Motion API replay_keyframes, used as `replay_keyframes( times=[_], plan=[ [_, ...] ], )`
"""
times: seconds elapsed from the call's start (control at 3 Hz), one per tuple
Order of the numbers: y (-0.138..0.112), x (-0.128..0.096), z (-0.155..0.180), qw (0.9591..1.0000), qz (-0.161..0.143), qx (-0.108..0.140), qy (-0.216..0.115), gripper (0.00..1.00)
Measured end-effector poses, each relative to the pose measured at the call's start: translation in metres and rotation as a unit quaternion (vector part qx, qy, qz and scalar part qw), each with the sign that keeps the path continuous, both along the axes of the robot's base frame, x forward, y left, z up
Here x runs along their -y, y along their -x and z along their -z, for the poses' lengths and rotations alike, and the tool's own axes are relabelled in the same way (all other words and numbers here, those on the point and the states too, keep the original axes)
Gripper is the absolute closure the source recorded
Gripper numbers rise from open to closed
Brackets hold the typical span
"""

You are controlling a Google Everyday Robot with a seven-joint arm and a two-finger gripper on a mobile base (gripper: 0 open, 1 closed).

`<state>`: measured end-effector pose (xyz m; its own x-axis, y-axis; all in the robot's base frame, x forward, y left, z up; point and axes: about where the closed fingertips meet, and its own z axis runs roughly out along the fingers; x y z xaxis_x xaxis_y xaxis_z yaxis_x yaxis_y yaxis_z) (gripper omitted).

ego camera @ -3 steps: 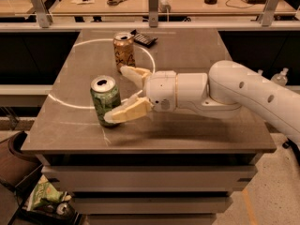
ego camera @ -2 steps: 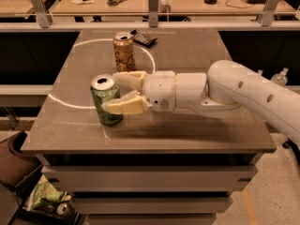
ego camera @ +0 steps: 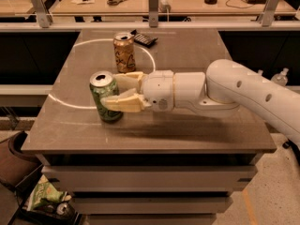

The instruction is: Knock green can over

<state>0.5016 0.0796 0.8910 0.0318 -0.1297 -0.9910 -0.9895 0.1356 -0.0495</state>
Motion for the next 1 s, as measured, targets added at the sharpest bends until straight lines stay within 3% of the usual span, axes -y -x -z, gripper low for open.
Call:
replay_keyframes(
  times=[0.33,0.67,1.0],
  plan=[
    [0.001,-0.002,-0.0008,1.0,-0.002,0.001,0.0,1.0],
    [0.0011,-0.0021,-0.0008,1.0,-0.002,0.001,0.0,1.0],
    [-0.001,0.0032,-0.0082,0.9998,-0.002,-0.003,0.021,1.0]
  ],
)
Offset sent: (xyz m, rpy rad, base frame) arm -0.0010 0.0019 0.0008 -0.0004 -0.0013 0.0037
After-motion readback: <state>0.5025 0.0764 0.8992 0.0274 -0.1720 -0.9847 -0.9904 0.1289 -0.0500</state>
